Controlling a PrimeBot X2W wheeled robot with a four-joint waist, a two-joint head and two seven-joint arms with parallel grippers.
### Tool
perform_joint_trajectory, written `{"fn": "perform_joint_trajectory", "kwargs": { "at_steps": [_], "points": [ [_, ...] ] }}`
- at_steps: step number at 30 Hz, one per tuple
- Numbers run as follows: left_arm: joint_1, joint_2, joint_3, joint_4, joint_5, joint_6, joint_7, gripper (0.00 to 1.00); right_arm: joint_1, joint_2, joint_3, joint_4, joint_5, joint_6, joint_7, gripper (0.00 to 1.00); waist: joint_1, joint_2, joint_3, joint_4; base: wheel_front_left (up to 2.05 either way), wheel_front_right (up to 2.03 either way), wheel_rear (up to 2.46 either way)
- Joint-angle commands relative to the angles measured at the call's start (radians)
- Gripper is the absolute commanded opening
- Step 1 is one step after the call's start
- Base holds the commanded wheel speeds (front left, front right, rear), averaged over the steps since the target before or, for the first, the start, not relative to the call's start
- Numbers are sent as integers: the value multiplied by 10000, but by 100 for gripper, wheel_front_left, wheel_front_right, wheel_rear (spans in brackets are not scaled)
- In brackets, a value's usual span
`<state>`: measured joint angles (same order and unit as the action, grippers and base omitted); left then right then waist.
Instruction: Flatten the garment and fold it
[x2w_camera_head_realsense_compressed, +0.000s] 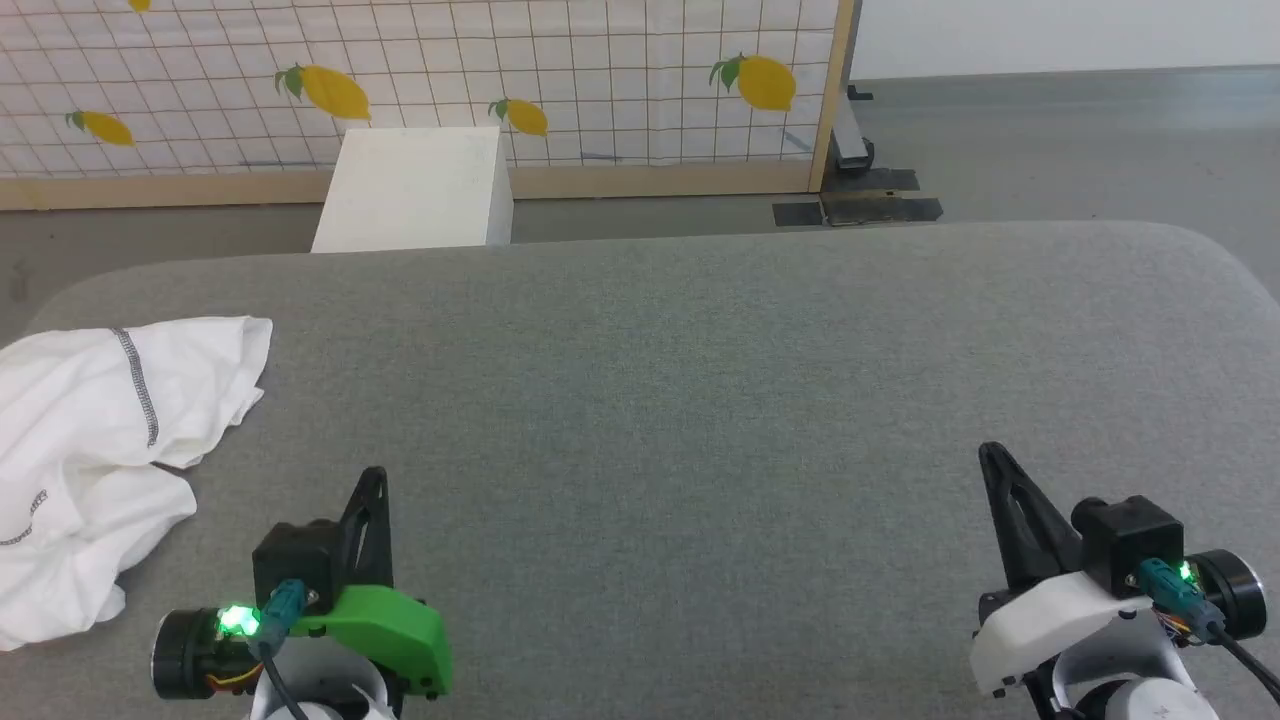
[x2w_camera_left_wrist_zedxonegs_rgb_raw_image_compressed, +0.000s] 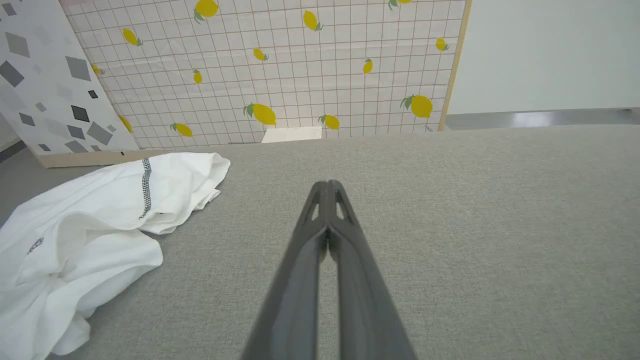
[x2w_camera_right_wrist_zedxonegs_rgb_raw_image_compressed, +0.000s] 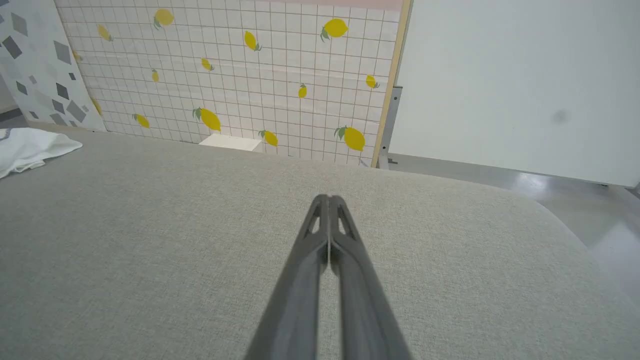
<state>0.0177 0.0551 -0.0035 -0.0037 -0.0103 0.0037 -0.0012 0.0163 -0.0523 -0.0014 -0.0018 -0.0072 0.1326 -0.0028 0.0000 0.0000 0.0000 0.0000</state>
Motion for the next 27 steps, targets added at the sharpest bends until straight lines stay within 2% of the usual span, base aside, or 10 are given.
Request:
{"fn": "perform_joint_trajectory", "kwargs": {
  "at_steps": [1, 23, 24, 27],
  "points": [
    [-177, -49, 35, 37, 103, -37, 12, 0, -163, 20, 14, 18, 72, -19, 28, 0, 0, 0, 0, 0, 0, 0, 0],
    [-177, -49, 35, 37, 103, -37, 12, 0, -163, 20, 14, 18, 72, -19, 28, 0, 0, 0, 0, 0, 0, 0, 0],
    [0, 0, -2, 0, 0, 0, -1, 100, 0, 0, 0, 0, 0, 0, -1, 100, 0, 0, 0, 0, 0, 0, 0],
    [13, 4, -29, -2, -6, 2, -1, 100, 5, -2, -9, -2, -1, 0, -1, 100, 0, 0, 1, -1, 0, 0, 0]
  ]
}}
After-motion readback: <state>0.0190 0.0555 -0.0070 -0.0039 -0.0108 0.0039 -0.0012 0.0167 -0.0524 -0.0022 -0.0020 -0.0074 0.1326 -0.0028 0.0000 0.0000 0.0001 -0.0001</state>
